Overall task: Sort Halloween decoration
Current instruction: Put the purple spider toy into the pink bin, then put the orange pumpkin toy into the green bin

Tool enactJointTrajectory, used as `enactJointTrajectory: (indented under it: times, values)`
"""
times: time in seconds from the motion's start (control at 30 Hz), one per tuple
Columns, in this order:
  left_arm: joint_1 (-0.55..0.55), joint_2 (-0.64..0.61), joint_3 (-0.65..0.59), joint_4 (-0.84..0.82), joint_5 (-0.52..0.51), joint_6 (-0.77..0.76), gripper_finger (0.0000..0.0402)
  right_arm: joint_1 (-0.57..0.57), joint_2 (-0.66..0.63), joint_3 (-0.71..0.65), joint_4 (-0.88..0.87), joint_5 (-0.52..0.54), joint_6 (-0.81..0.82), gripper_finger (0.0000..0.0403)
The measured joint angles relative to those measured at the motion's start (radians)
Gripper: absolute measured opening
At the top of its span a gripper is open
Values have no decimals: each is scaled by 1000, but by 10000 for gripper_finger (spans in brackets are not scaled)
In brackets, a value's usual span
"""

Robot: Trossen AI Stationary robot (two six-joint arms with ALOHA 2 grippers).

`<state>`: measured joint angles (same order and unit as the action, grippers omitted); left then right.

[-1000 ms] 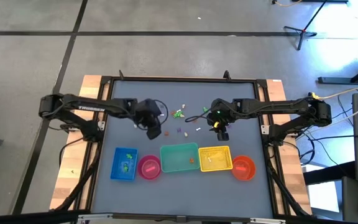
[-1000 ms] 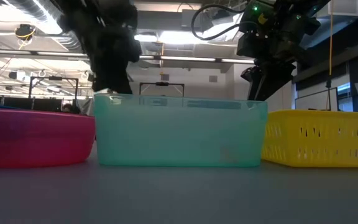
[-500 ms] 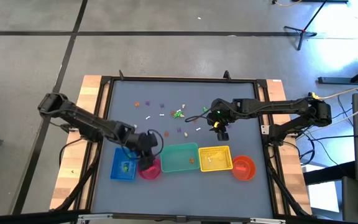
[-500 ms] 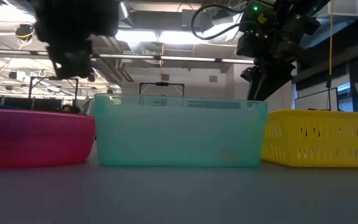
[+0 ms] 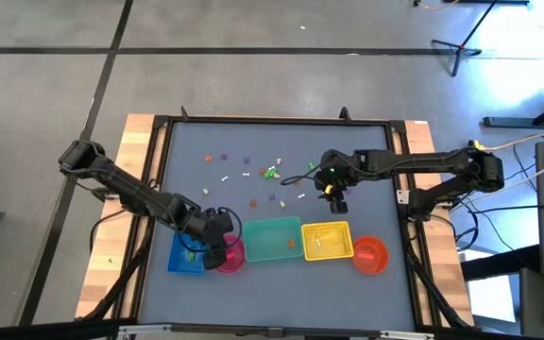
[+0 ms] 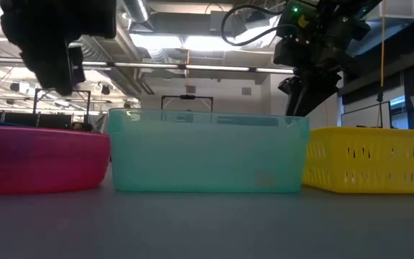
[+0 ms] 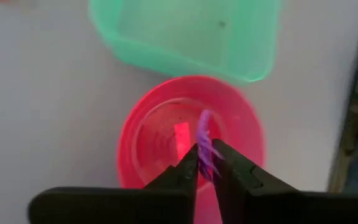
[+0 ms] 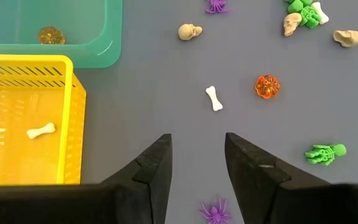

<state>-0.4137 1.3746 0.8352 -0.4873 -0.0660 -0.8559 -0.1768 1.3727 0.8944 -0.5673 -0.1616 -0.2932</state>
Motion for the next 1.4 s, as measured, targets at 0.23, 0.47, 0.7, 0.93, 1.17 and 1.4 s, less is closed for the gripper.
enactJointTrajectory:
  times: [0.23,0.47,0.7,0.93,1.17,1.4]
  values:
    - [1,1,0,-9,-30,-10,89,0,0,0,2,0,0,147]
    - [1,0,0,-3,-97,-10,122,0,0,0,122,0,0,147]
    - [1,1,0,5,-148,-10,127,0,0,0,251,38,-3,147]
    - [1,1,0,11,-154,-8,127,0,9,0,341,47,-3,147]
    - [1,1,0,11,-154,-8,128,0,95,0,396,49,-3,147]
    - [1,0,0,11,-154,-8,128,0,196,0,406,143,-4,147]
